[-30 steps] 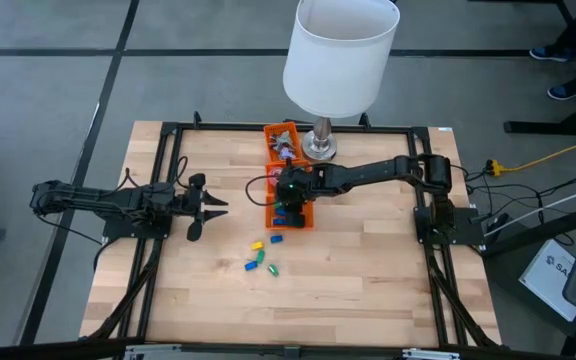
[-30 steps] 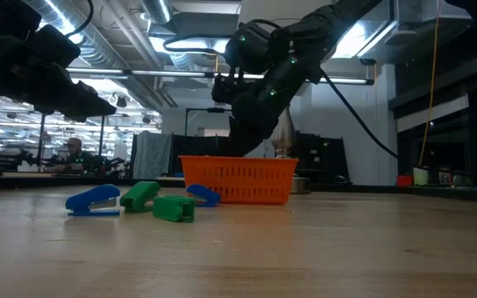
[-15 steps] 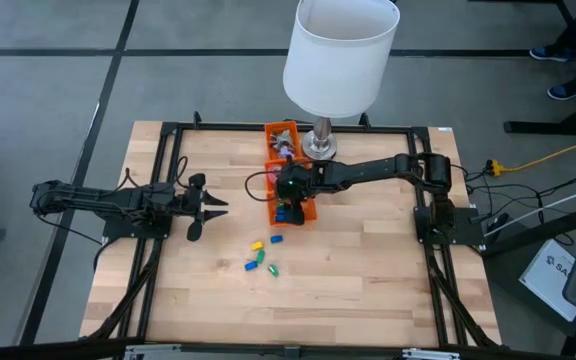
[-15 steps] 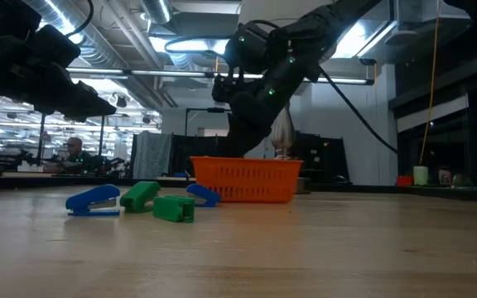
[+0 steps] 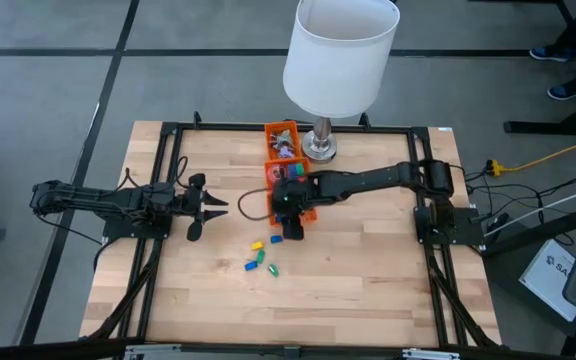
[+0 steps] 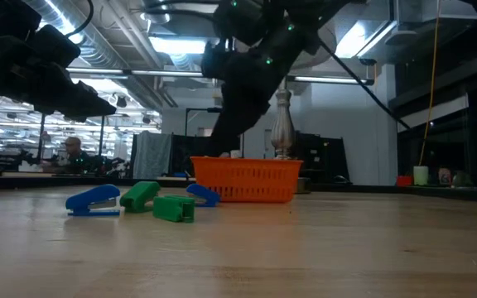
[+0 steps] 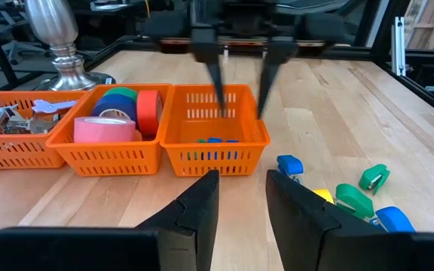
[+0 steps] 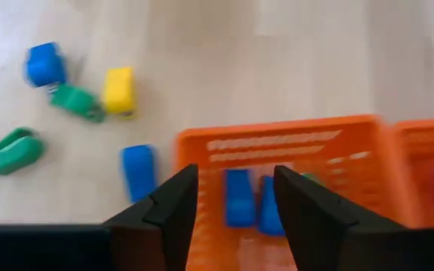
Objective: Pick and place Stapler, Stapler remover, tape
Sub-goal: Put the blue stapler into the bottom orange basket
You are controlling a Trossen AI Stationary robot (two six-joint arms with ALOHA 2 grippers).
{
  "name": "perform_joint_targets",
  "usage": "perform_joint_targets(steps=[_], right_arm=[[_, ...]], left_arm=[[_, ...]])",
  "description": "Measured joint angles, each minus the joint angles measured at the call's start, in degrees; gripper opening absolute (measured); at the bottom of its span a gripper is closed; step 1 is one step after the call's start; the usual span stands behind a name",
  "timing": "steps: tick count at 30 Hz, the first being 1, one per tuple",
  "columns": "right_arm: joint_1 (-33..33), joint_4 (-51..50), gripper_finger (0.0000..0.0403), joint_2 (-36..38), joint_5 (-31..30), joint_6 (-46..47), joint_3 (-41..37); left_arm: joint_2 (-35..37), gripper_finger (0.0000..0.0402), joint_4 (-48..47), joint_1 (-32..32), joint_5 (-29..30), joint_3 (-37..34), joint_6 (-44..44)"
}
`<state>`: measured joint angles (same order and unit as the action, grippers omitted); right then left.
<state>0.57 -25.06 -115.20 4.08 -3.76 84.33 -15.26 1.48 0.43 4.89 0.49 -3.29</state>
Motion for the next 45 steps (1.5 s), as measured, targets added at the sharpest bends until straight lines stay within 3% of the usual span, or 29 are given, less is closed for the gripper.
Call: perform_joint_targets(steps=[8, 13, 18, 24, 41, 45], right_arm=[[-4.5, -4.2, 0.0155, 0.0, 0.0, 4.6, 0.0], [-7.2, -4.0, 0.015, 0.0, 0.0, 2.9, 0.0], [-9.1, 0.1, 0.015, 0.0, -0.4, 0.3, -1.7], [-9.9, 5.3, 0.015, 0.0, -7.4, 0.2, -4.8], [-10.0, 14.7, 0.015, -3.2, -6.0, 0.2, -7.0], [-10.0, 15.4, 0.015, -5.1, -9.2, -0.1, -7.0]], left_arm=[[0.0, 0.011, 0.0, 0.0, 0.0, 0.0, 0.0], [0.0, 0.0107, 0.0, 0.0, 0.0, 0.0, 0.0], [0.0, 0.0108, 0.0, 0.0, 0.0, 0.0, 0.0], [0.0, 0.0108, 0.0, 0.0, 0.0, 0.0, 0.0], [0.0, 0.0107, 0.0, 0.0, 0.0, 0.0, 0.0], [0.0, 0.0109, 0.0, 0.0, 0.0, 0.0, 0.0]])
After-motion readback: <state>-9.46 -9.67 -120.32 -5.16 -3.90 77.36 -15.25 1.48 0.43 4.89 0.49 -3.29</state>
